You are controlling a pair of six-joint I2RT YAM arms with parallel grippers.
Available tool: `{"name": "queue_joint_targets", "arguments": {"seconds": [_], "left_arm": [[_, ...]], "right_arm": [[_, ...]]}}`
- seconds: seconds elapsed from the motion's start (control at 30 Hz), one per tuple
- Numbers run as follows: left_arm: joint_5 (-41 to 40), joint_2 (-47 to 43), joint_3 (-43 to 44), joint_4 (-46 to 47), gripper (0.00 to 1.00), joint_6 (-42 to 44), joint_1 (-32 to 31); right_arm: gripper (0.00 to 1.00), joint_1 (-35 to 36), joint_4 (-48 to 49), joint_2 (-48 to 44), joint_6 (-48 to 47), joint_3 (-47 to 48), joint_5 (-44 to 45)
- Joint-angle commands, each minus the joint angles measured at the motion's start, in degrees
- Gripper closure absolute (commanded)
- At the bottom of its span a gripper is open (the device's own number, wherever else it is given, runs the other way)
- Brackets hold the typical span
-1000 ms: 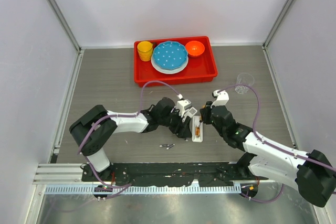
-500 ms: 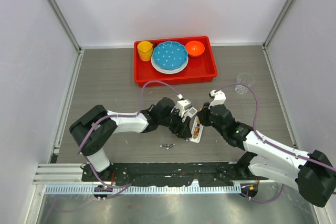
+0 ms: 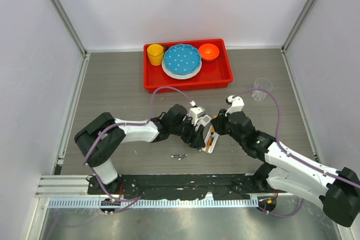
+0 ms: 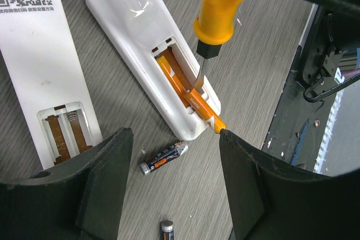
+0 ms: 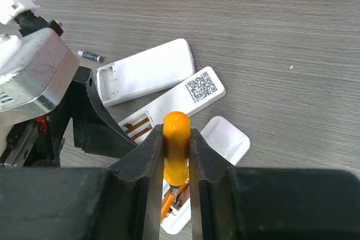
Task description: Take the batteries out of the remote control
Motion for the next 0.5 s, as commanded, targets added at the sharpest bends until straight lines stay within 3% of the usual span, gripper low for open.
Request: {"name": "queue_joint_targets", "arguments": {"seconds": [0.0, 0.47], "left_arm": [[0.6, 0.2, 1.5, 0.8, 0.34, 0.4, 0.3], [-1.5, -2.4, -0.2, 1.4, 0.34, 0.3, 1.8]], "right_arm": [[0.98, 0.2, 1.8, -1.3, 0.7, 2.1, 1.1], [0.99, 1.4, 5.5, 4.1, 2.1, 3.1, -3.6]]}}
